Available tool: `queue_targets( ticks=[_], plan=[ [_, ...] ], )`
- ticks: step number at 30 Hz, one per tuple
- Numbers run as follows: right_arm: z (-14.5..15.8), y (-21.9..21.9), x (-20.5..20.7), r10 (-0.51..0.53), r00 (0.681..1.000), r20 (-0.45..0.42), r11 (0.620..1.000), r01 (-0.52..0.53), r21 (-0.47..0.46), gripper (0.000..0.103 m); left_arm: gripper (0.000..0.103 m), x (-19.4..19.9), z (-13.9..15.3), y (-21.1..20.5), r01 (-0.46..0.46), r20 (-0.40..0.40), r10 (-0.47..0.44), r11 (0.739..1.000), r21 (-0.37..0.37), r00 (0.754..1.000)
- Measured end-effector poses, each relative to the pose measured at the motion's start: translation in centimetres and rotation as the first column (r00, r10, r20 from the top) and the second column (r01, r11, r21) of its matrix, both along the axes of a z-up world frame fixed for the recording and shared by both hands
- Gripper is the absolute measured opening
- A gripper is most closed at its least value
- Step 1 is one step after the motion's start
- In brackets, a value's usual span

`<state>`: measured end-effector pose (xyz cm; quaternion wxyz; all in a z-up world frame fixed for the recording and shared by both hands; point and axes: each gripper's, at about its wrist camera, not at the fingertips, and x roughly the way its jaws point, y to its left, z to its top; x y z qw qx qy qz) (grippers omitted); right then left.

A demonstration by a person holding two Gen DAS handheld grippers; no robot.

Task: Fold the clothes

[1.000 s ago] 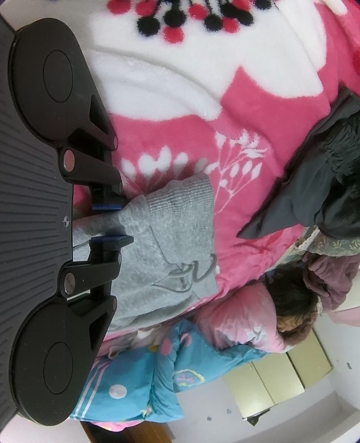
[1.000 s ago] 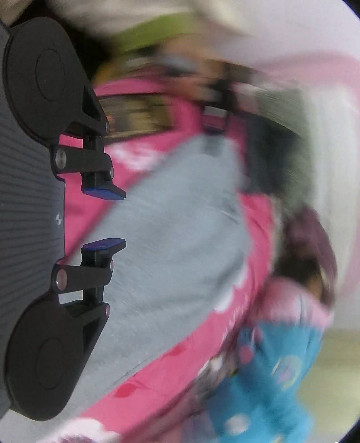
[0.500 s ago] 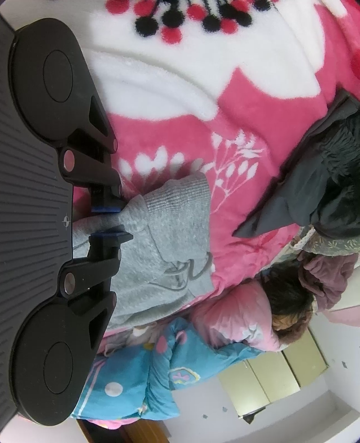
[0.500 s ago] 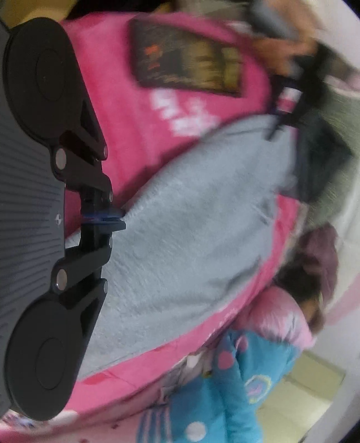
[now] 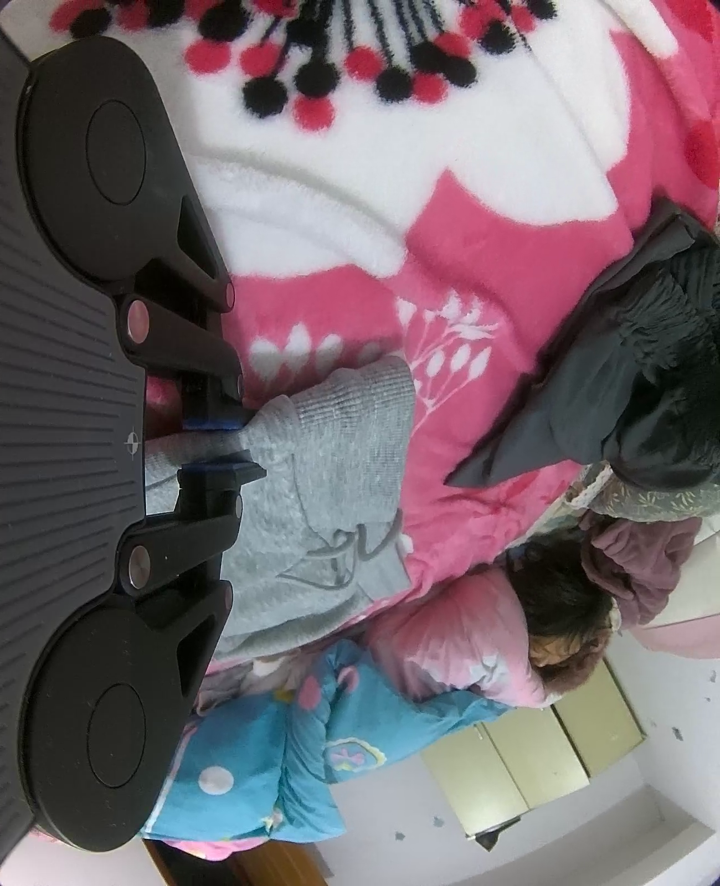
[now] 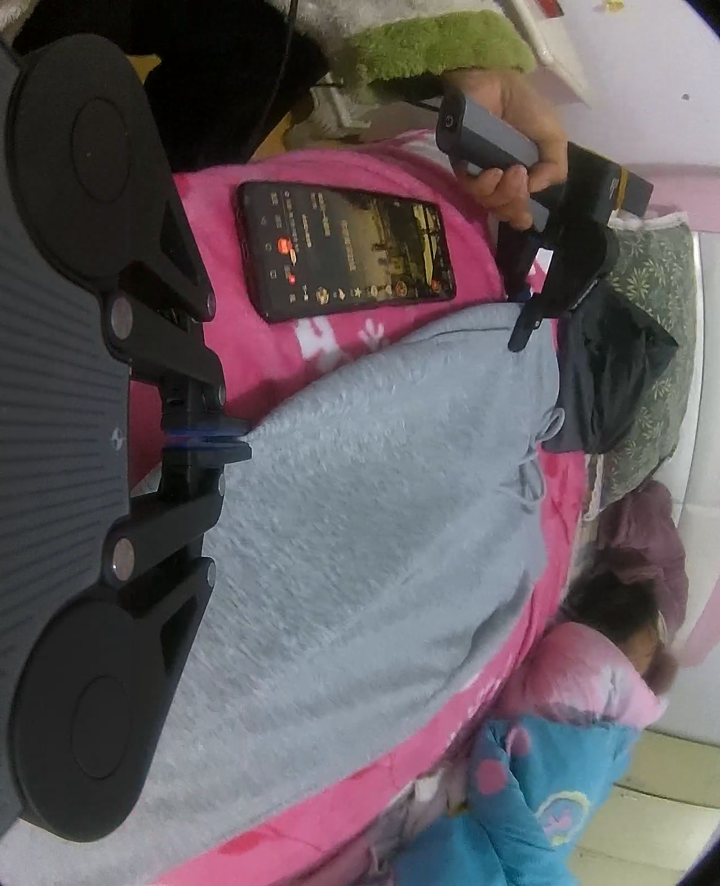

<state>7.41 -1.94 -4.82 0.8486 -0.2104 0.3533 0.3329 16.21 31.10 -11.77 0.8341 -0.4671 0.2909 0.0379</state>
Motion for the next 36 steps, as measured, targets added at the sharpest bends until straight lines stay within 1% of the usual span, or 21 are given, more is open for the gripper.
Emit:
queue_targets(
  ticks=[5, 7, 10, 12, 14, 16, 18, 21, 24, 26, 28, 30, 31, 33, 34, 36],
  plan=[
    [-1.4, -0.2, 0.2, 0.005, 0.998, -0.056, 1.0, -0.003, 0.03, 0.001, 0.01, 0.0, -0.2, 0.4, 0.013, -0.001, -0.013, 1.0, -0.02, 1.0],
    [-2.2, -0.2, 0.3, 0.006, 0.998, -0.059, 0.999, -0.004, 0.032, 0.001, 0.012, 0.0, -0.2, 0.5, 0.022, -0.002, -0.022, 1.0, -0.021, 1.0],
    [-2.0, -0.7, 0.8, 0.0, 0.997, -0.078, 0.998, 0.005, 0.057, 0.004, 0.016, -0.5, -0.2, 0.9, 0.044, -0.001, -0.044, 0.999, -0.028, 0.999],
    [-1.5, -1.1, 0.9, 0.002, 0.996, -0.093, 0.997, 0.005, 0.075, 0.01, 0.017, -1.0, -0.1, 1.2, 0.055, 0.0, -0.055, 0.998, -0.041, 0.998],
    [-0.7, -1.8, 0.9, 0.002, 0.994, -0.108, 0.996, 0.008, 0.094, 0.033, 0.02, -2.3, 0.4, 1.5, 0.049, 0.001, -0.049, 0.998, -0.036, 0.999],
    [0.7, -3.0, 1.0, -0.003, 0.995, -0.103, 0.99, 0.018, 0.141, 0.041, 0.023, -3.0, 1.1, 1.4, 0.05, 0.01, -0.05, 0.999, -0.014, 0.999],
    [2.3, -4.4, 1.5, -0.014, 0.995, -0.103, 0.979, 0.035, 0.202, 0.042, 0.024, -2.5, 2.1, 0.5, 0.068, 0.03, -0.069, 0.997, 0.032, 0.997],
    [5.2, -6.6, 4.0, -0.062, 0.994, -0.092, 0.948, 0.088, 0.306, 0.044, 0.024, -1.8, 3.6, -0.9, 0.092, 0.06, -0.099, 0.991, 0.102, 0.993],
    [7.4, -7.5, 8.7, -0.12, 0.99, -0.077, 0.922, 0.14, 0.36, 0.046, 0.024, -1.0, 5.1, -2.2, 0.114, 0.087, -0.13, 0.979, 0.171, 0.988],
    [7.6, -7.0, 13.2, -0.16, 0.984, -0.077, 0.92, 0.177, 0.351, 0.048, 0.024, -0.5, 6.1, -3.1, 0.127, 0.103, -0.152, 0.968, 0.218, 0.983],
    [7.2, -6.1, 17.8, -0.188, 0.979, -0.085, 0.921, 0.206, 0.33, 0.049, 0.024, -0.1, 7.1, -4.0, 0.139, 0.119, -0.175, 0.955, 0.264, 0.977],
    [6.3, -4.5, 22.0, -0.198, 0.978, -0.067, 0.934, 0.208, 0.291, 0.053, 0.024, 2.6, 6.7, -5.3, 0.169, 0.072, -0.199, 0.937, 0.306, 0.977],
    [5.8, -3.6, 24.1, -0.203, 0.977, -0.06, 0.939, 0.211, 0.27, 0.059, 0.024, 3.5, 6.1, -5.6, 0.17, 0.037, -0.192, 0.928, 0.331, 0.981],
    [4.3, -2.1, 28.2, -0.212, 0.975, -0.064, 0.948, 0.221, 0.228, 0.06, 0.022, 4.9, 4.6, -5.9, 0.164, -0.038, -0.162, 0.909, 0.383, 0.986],
    [3.5, -1.7, 29.9, -0.223, 0.972, -0.077, 0.946, 0.235, 0.222, 0.06, 0.023, 5.6, 3.9, -6.1, 0.163, -0.074, -0.145, 0.898, 0.409, 0.987],
    [2.0, -1.0, 33.3, -0.237, 0.965, -0.114, 0.941, 0.257, 0.219, 0.06, 0.022, 5.7, 3.2, -5.8, 0.169, -0.087, -0.147, 0.9, 0.401, 0.985]
  ],
)
